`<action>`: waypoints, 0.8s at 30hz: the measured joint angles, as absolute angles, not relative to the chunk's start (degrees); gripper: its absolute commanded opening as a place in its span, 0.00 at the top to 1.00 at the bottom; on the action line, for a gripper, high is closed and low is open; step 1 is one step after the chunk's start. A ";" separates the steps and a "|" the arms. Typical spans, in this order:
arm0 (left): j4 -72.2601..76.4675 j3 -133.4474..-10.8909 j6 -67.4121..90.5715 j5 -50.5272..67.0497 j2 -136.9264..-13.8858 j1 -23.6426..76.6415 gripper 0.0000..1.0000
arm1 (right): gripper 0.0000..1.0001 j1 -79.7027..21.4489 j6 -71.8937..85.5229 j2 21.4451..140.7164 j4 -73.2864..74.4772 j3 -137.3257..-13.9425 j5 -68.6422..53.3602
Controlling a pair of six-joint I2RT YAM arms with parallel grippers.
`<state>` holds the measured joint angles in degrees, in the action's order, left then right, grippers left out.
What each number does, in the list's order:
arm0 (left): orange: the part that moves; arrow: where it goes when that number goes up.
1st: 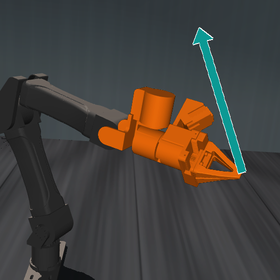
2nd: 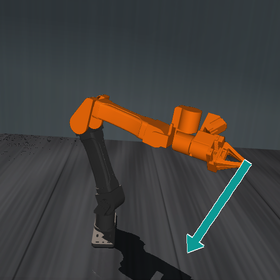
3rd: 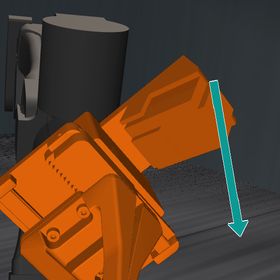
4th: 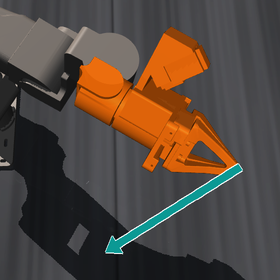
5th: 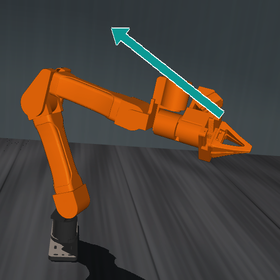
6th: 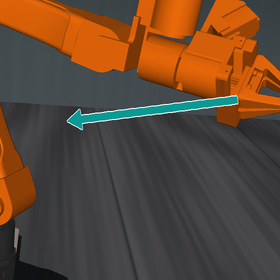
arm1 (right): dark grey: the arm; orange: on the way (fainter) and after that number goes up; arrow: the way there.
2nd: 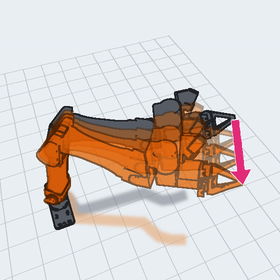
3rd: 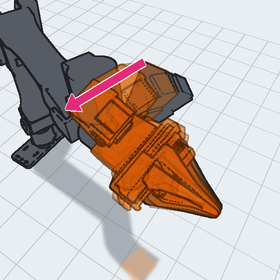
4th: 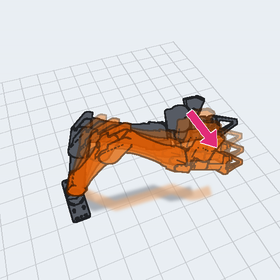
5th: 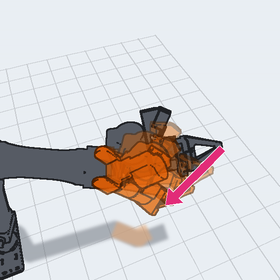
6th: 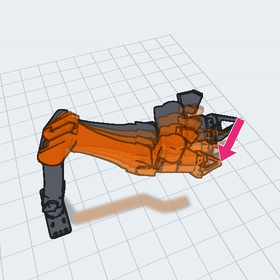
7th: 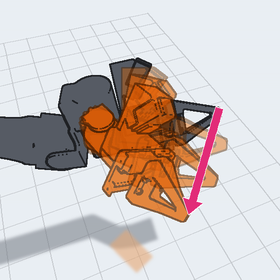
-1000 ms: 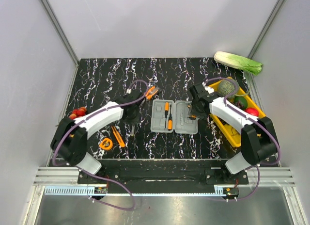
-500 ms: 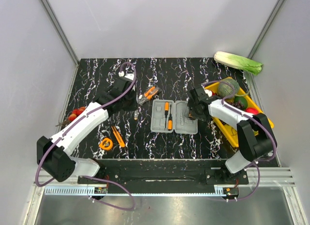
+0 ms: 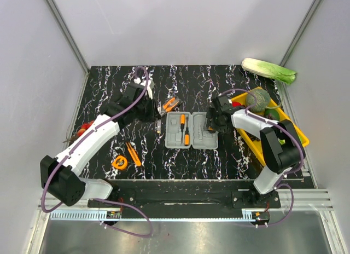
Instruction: Pack the tool kit
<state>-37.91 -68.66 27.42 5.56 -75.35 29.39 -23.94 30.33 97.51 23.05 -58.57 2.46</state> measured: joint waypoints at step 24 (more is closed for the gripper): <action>-18.72 -68.66 25.58 46.26 -72.88 29.41 1.00 | 0.28 -23.94 31.81 72.05 6.46 -68.36 -36.29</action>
